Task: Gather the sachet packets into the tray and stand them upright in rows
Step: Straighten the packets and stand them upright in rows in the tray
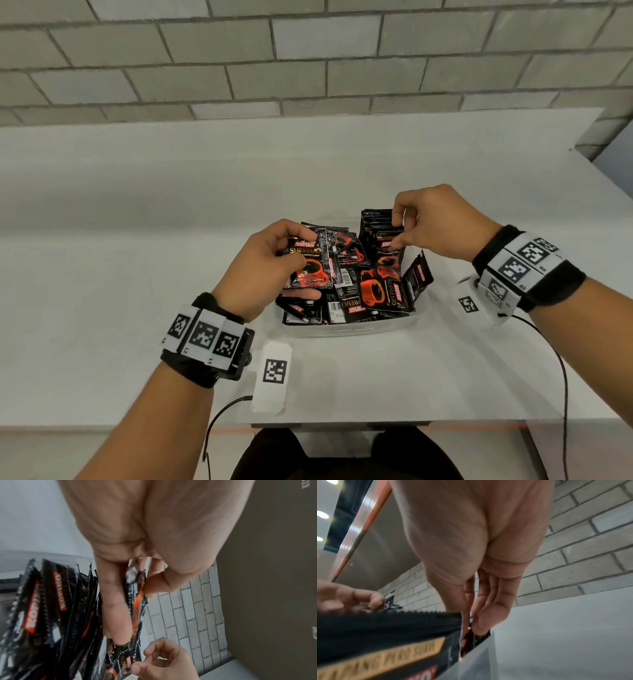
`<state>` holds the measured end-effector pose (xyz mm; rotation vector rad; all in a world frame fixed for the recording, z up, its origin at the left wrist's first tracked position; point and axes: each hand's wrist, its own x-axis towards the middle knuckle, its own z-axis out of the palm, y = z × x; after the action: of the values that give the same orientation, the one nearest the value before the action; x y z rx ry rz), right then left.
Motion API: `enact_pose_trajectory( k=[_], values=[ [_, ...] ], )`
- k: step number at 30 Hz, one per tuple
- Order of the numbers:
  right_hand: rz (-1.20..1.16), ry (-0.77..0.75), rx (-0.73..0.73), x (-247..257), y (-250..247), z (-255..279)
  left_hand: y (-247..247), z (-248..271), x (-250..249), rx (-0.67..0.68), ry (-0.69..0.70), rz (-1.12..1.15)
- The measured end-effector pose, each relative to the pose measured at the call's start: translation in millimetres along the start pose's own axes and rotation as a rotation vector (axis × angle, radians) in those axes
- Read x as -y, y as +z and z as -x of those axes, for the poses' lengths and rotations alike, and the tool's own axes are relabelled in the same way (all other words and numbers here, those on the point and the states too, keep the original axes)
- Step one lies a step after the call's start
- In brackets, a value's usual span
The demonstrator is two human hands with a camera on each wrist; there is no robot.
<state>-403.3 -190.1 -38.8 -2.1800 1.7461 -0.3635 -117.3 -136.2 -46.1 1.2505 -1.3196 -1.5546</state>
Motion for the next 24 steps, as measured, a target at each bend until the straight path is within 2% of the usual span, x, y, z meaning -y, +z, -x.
enact_pose_trajectory(
  k=[4,7,10,12,17,20,24],
  values=[
    [-0.031,0.017,-0.029,5,-11,9,2,-1,1,0.018,0.026,0.015],
    [-0.104,0.001,-0.078,27,-22,23,7,0,-3,0.042,0.065,0.032],
    [-0.267,-0.023,-0.041,59,-18,38,15,1,-9,0.086,0.099,0.067],
    [-0.294,-0.025,0.001,71,-8,44,19,1,-12,0.1,0.117,0.096],
    [-0.458,-0.045,-0.049,68,3,46,18,1,-11,0.096,0.138,0.07],
    [-0.478,-0.102,-0.026,66,-1,47,17,2,-9,0.092,0.121,0.071],
    [-0.522,-0.01,-0.105,55,-16,44,12,-3,-9,0.006,0.129,0.062]
  ],
)
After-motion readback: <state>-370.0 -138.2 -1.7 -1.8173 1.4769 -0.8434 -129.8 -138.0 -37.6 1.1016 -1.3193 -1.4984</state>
